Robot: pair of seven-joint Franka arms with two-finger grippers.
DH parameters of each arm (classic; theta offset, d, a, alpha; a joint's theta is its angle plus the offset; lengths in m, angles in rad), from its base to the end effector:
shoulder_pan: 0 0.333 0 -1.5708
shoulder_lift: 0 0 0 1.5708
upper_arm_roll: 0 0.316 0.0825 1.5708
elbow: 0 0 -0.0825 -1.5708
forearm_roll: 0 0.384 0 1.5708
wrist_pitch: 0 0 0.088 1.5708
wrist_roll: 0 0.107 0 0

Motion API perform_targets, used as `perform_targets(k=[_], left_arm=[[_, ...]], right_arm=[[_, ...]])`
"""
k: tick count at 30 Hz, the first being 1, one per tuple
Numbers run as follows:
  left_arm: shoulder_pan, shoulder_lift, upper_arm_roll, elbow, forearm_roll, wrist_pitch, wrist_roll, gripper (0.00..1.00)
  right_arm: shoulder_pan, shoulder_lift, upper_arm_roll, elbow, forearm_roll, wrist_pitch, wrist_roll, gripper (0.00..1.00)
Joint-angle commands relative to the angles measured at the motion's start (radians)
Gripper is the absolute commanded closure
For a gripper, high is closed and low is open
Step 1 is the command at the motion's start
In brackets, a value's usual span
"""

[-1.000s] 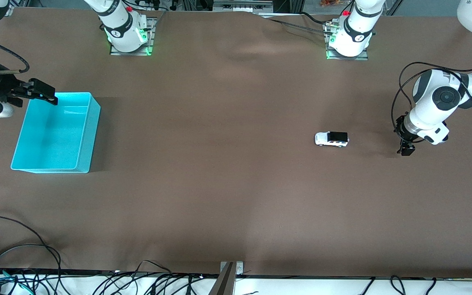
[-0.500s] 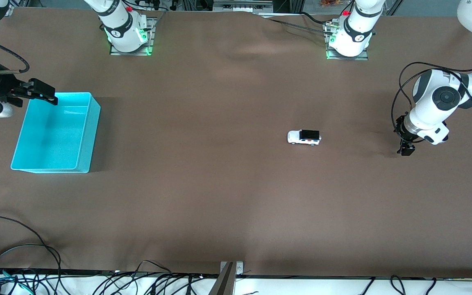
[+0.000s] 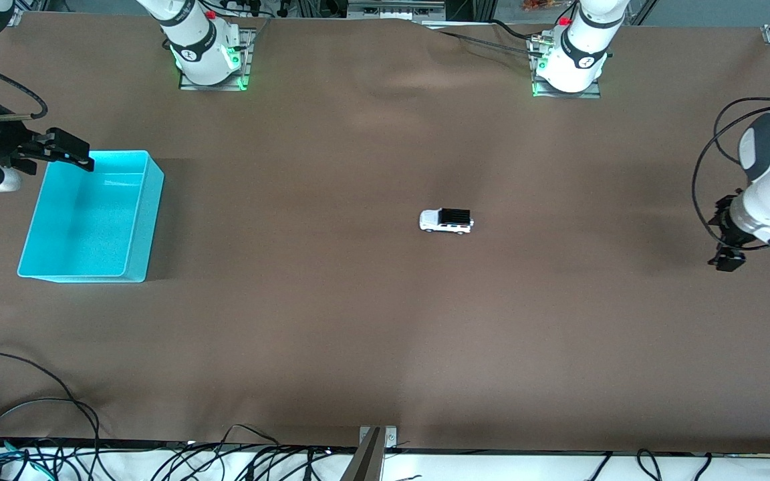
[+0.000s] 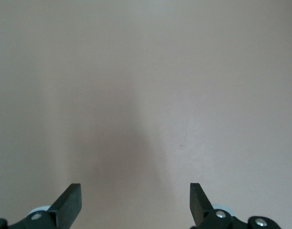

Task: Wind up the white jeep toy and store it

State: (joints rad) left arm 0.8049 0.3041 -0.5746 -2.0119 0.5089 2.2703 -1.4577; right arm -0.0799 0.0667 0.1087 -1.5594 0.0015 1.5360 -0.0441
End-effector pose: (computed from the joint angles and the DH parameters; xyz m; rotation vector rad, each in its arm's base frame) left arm 0.5758 0.1599 0.3273 -2.2819 -1.8888 -0.2246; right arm 0.5691 0.0146 0.5897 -3.1269 -0.1141 0.1403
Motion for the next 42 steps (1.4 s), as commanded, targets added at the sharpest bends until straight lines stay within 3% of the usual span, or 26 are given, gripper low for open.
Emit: perform_targets(k=[1,9,17,32,42], left_arm=[[0.005,0.006,-0.01,-0.013,-0.024,-0.006,0.034,0.0],[0.007,0.001,-0.027,0.016,-0.026,-0.037,0.097,0.0],[0.008,0.003,-0.067,0.14,-0.062,-0.169,0.288,0.0],[0.007,0.001,-0.096,0.378,-0.165,-0.409,0.858,0.0],[0.007,0.001,-0.154,0.507,-0.21,-0.569,1.019,0.0]], right_arm=[[-0.003,-0.001,0.002,0.018,0.015,-0.02,-0.003,0.0],[-0.003,-0.001,0.002,0.018,0.015,-0.02,-0.003,0.0],[-0.003,-0.001,0.002,0.018,0.015,-0.02,-0.003,0.0],[-0.003,-0.001,0.002,0.018,0.015,-0.02,-0.005,0.0],[-0.003,-0.001,0.002,0.018,0.015,-0.02,-0.005,0.0]])
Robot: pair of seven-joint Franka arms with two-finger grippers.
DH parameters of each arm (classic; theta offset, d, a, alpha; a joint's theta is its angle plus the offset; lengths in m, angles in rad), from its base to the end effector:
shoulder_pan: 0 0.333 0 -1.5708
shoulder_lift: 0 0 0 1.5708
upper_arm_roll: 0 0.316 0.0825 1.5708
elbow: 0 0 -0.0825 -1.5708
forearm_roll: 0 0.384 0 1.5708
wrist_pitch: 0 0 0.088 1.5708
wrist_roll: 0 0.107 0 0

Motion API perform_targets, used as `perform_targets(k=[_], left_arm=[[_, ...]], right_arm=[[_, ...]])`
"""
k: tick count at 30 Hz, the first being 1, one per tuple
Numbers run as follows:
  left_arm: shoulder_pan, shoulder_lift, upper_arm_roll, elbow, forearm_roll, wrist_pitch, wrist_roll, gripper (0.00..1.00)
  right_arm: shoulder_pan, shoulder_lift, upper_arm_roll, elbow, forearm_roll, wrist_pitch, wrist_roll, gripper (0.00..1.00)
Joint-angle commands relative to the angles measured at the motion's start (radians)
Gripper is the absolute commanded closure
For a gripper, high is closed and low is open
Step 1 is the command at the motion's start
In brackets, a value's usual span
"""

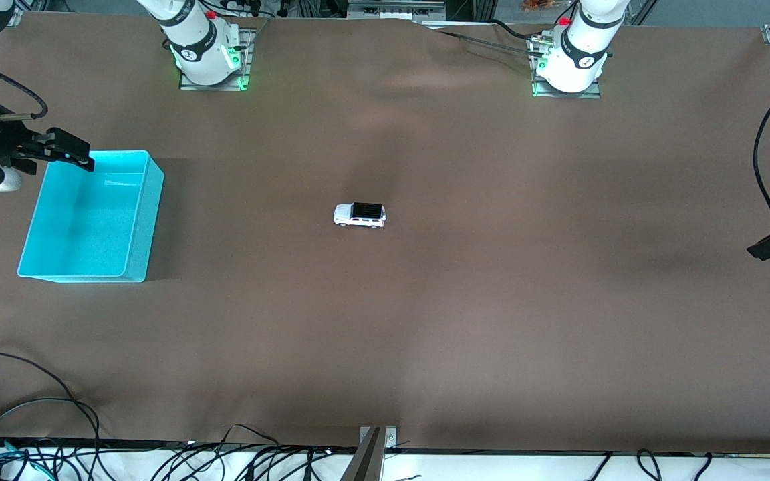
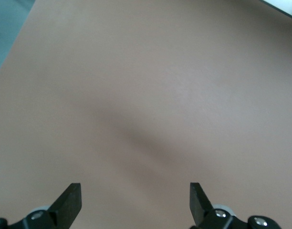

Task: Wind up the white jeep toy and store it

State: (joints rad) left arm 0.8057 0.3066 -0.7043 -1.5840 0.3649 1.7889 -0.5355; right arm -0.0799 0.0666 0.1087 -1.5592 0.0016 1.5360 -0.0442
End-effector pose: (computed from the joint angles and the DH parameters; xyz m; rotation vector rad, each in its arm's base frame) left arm 0.6200 0.1411 0.4923 -2.8602 -0.8430 -0.0147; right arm 0.5691 0.0146 0.5898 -3.1269 -0.1143 0.1399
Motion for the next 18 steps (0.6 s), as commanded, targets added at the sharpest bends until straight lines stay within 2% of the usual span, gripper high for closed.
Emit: perform_targets(k=[1,10,18], left_arm=[[0.004,-0.001,-0.024,0.093,-0.075,-0.103,0.112,0.0],[0.001,-0.001,-0.026,0.185,-0.144,-0.207,0.259,0.0],[0.009,-0.006,-0.032,0.217,-0.218,-0.24,0.402,0.0]], right_arm=[[-0.003,-0.001,0.002,0.018,0.015,-0.022,-0.005,0.0],[-0.003,-0.001,0.002,0.018,0.015,-0.025,-0.005,0.0],[-0.003,-0.001,0.002,0.018,0.015,-0.027,-0.002,0.0]])
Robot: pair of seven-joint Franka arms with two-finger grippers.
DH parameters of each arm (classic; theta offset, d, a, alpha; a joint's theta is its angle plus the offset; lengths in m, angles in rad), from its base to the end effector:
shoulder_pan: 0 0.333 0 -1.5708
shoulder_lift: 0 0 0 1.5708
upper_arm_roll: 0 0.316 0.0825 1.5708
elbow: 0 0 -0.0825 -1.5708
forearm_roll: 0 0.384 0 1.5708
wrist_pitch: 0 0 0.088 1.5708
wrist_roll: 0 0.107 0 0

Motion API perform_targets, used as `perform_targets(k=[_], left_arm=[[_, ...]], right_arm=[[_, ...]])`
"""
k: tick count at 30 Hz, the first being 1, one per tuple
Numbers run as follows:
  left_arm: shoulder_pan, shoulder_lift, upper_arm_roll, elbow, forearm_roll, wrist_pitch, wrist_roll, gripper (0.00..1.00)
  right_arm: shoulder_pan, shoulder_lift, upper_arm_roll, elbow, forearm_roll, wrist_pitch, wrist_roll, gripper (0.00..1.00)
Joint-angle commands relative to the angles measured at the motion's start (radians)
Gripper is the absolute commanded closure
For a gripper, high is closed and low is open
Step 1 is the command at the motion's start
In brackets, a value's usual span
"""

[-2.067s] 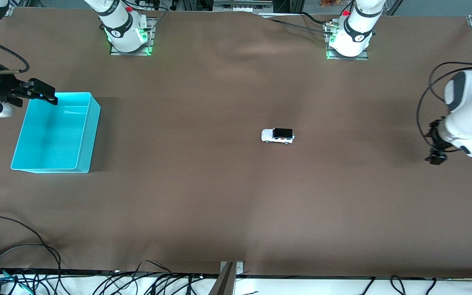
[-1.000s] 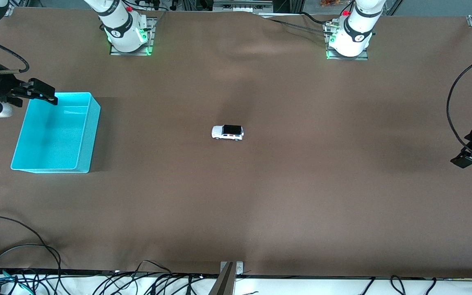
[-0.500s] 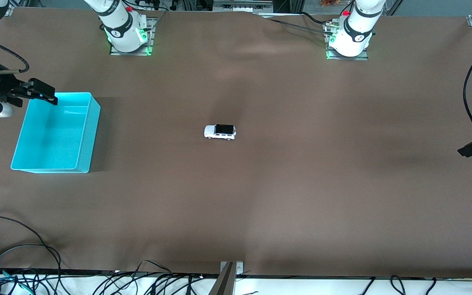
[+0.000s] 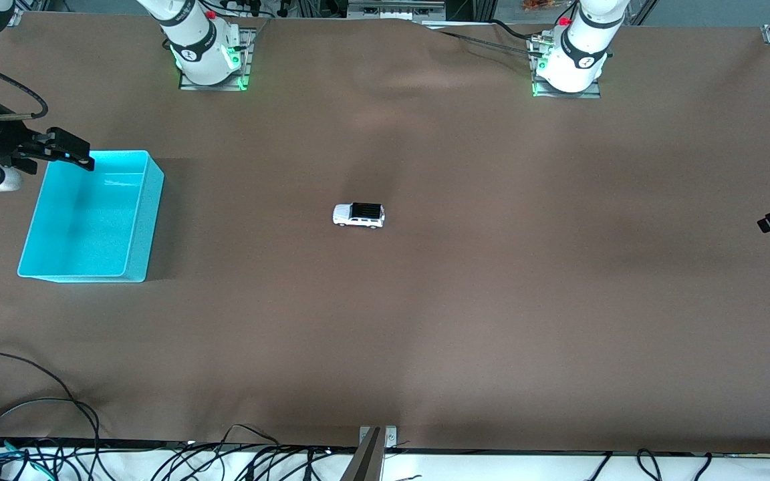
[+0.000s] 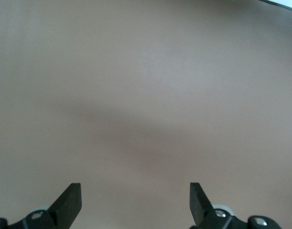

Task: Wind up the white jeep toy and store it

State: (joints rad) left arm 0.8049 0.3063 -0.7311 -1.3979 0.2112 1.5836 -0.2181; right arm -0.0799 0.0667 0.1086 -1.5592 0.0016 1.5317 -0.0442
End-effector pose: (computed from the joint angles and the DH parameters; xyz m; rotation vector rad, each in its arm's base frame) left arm 0.6143 0.1304 0.5637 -3.0938 -0.4731 0.0684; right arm 0.5686 0.0145 0.5894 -3.1265 -0.1141 0.1467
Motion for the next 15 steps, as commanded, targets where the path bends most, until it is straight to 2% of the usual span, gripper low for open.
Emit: perform_targets(k=[1,8,10,15], left_arm=[[0.011,-0.007,-0.007,0.031,-0.068,-0.037,0.085,0.0],[-0.004,-0.071,0.015,0.019,-0.114,-0.057,0.095,0.0],[-0.045,-0.093,0.039,0.005,-0.121,-0.057,0.095,0.0],[-0.235,-0.153,0.246,-0.03,-0.166,-0.063,0.097,0.0]], right_arm=[[-0.003,-0.001,0.002,0.018,0.015,-0.022,0.0,0.0],[-0.003,-0.001,0.002,0.018,0.023,-0.022,0.004,0.0],[-0.001,-0.002,0.005,0.018,0.023,-0.022,0.007,0.0],[0.002,-0.004,0.026,0.027,0.021,-0.021,0.007,0.0]])
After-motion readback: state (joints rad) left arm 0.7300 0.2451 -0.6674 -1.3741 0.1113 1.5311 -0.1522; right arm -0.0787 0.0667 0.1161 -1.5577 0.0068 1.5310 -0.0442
